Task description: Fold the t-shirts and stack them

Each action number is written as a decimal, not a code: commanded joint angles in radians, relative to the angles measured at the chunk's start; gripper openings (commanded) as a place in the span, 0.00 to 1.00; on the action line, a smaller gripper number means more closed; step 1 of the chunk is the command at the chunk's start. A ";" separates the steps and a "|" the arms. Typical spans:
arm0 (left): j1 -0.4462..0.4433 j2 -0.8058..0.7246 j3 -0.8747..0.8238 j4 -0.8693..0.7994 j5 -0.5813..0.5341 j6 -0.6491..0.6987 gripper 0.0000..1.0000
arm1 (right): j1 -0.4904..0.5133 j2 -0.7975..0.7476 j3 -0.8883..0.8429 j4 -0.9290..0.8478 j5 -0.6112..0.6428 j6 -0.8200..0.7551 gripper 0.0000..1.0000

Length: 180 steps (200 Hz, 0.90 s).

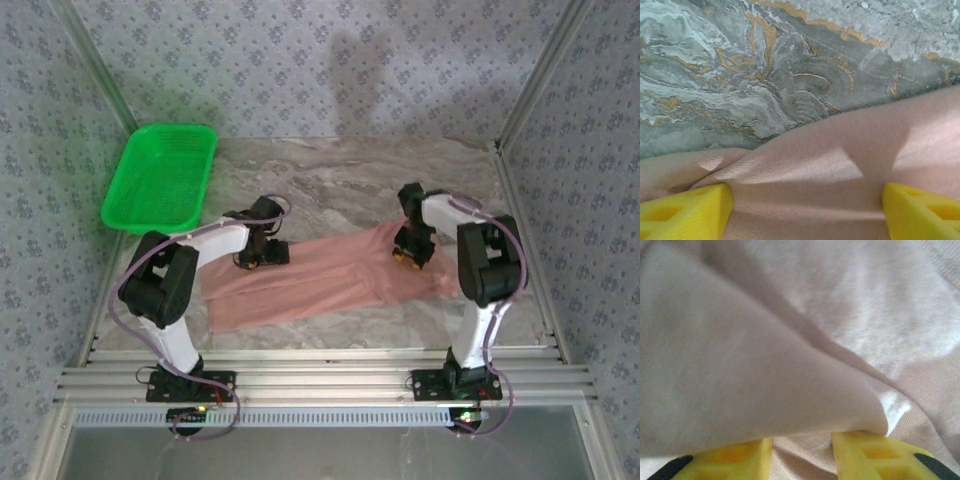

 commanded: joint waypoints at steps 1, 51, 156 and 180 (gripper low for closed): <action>0.004 0.031 -0.021 -0.121 -0.029 -0.076 0.79 | -0.029 0.189 0.215 0.018 0.007 0.001 0.38; -0.020 -0.064 -0.034 -0.161 0.088 -0.159 0.80 | 0.009 0.737 1.205 -0.085 -0.353 -0.044 0.39; -0.054 -0.175 -0.242 -0.022 0.394 -0.069 0.80 | 0.253 -0.093 0.402 0.150 -0.317 -0.154 0.66; -0.093 -0.141 -0.256 0.021 0.438 -0.095 0.80 | 0.289 -0.358 0.028 0.205 -0.221 -0.097 0.67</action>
